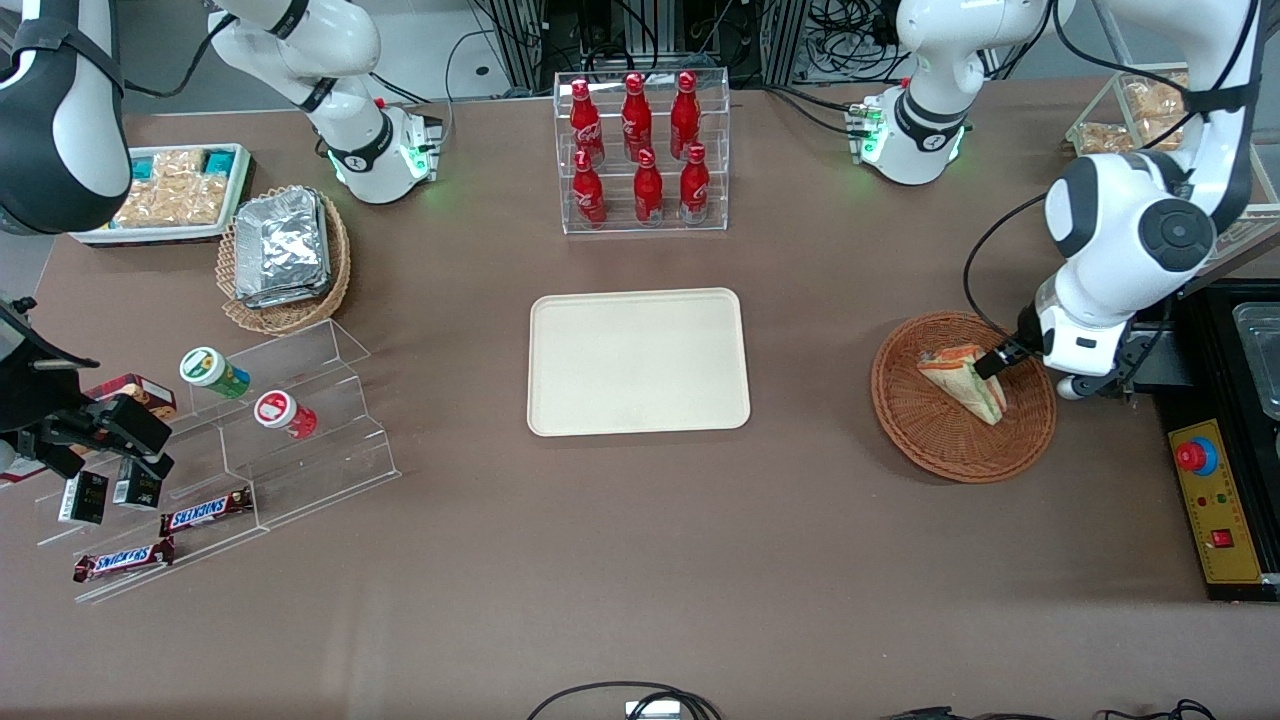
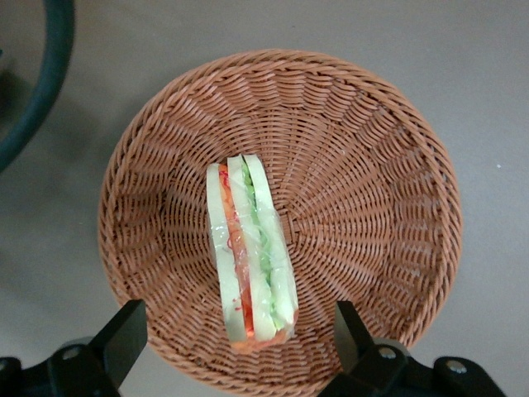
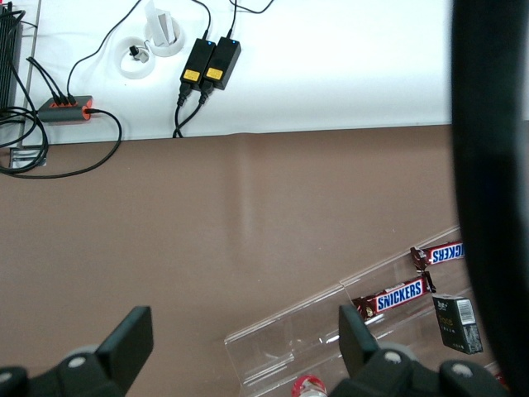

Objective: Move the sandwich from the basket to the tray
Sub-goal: 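Lower the open left gripper around the sandwich in the basket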

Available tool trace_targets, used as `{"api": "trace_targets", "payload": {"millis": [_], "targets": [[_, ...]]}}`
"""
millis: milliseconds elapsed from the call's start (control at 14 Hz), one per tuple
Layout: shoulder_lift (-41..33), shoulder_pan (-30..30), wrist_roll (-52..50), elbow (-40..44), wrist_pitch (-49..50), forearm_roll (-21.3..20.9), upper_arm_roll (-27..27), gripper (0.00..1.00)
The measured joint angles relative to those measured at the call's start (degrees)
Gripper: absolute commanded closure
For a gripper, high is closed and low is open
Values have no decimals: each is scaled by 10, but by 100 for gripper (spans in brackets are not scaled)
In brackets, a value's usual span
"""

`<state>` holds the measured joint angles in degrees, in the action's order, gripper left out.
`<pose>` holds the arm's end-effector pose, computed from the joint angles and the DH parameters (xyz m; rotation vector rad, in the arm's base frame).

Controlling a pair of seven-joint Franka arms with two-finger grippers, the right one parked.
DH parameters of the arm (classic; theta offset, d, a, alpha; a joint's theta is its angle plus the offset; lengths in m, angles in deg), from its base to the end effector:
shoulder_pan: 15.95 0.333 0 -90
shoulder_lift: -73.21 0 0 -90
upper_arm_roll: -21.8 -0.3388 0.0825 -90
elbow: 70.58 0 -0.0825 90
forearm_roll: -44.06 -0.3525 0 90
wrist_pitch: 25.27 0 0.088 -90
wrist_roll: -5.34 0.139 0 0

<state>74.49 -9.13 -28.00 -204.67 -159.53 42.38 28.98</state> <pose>0.4817 -0.0019 0.3364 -2.9994 -0.8543 0.0205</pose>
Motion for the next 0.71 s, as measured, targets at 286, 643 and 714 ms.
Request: {"api": "trace_targets", "payload": {"millis": [286,643,714], "targets": [[28,-1,-37,-15,-48,0,0,0],[57,-3,-63,-50,-128,0,0,0],[65,-3,-68,-52,-140,0,0,0]]}}
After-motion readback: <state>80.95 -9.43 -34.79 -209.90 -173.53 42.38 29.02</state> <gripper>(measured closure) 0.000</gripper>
